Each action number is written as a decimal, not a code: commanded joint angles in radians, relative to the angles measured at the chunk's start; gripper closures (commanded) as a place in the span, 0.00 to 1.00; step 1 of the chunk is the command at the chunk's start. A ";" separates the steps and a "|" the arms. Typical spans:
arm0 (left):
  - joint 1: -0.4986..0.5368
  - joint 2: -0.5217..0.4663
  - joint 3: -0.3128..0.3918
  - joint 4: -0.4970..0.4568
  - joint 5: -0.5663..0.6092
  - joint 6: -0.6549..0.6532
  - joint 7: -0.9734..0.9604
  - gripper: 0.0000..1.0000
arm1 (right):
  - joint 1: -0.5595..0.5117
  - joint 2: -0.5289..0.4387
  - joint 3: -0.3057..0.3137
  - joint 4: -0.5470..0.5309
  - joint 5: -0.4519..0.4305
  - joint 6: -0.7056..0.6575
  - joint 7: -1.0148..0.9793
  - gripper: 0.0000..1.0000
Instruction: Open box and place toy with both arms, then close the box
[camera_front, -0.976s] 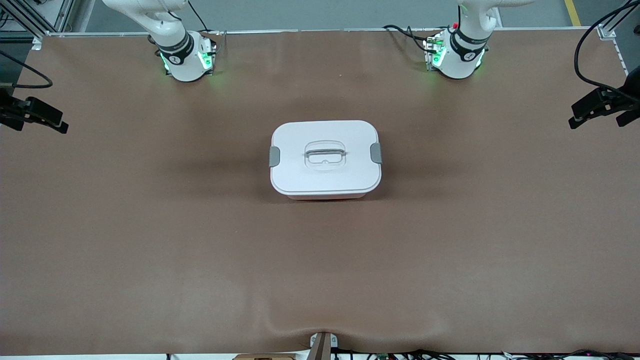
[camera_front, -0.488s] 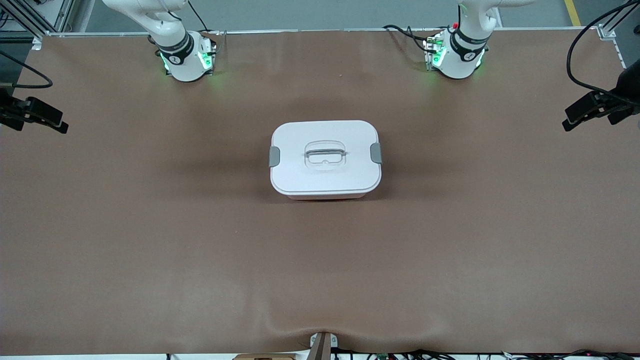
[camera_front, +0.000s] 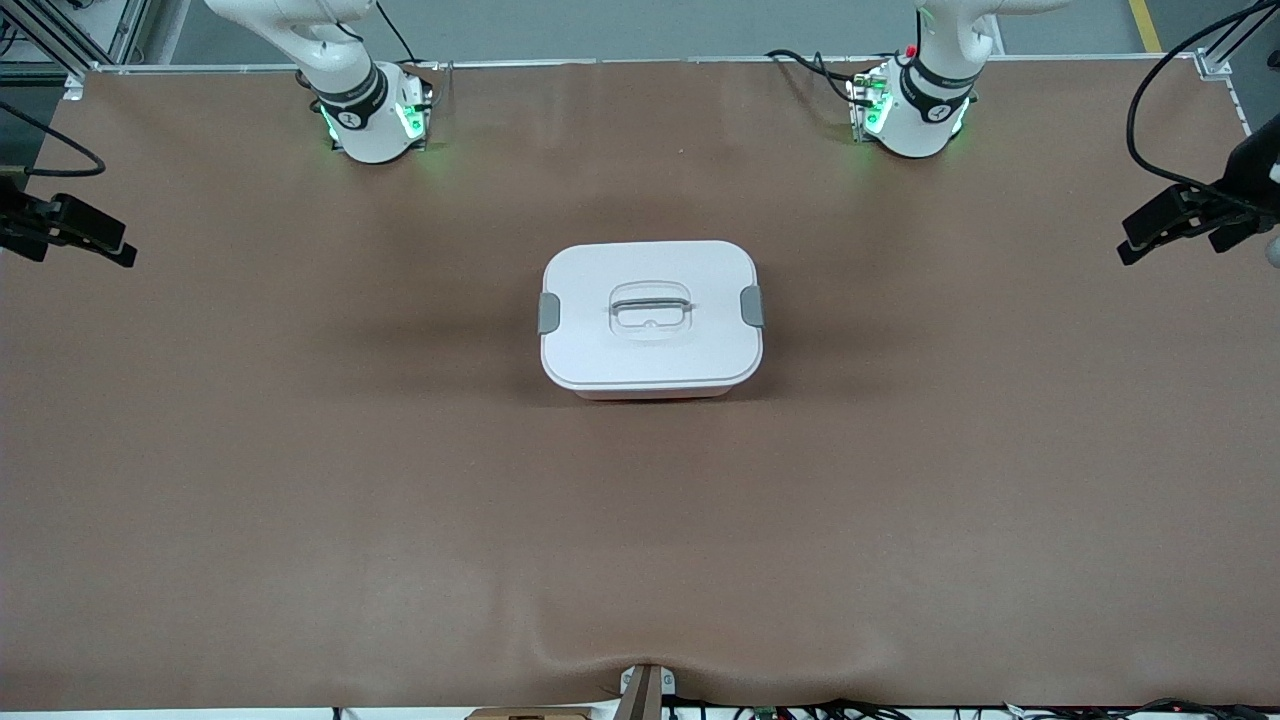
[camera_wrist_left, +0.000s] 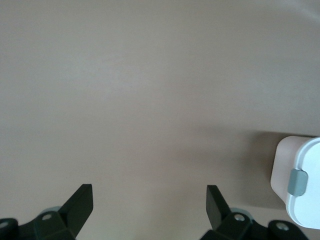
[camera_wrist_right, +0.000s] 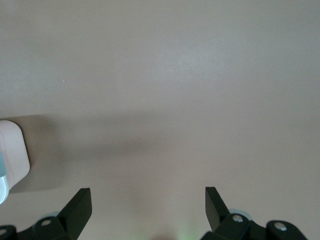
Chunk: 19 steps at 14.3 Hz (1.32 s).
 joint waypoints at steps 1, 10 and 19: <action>-0.003 0.005 -0.037 0.035 -0.004 -0.010 -0.007 0.00 | 0.000 0.003 0.003 0.012 0.002 -0.004 0.010 0.00; 0.009 0.016 -0.043 0.041 -0.015 -0.028 -0.007 0.00 | 0.002 0.005 0.003 0.010 0.002 -0.004 0.010 0.00; 0.011 0.016 -0.037 0.043 -0.040 -0.044 -0.019 0.00 | 0.002 0.005 0.003 0.010 0.002 -0.004 0.010 0.00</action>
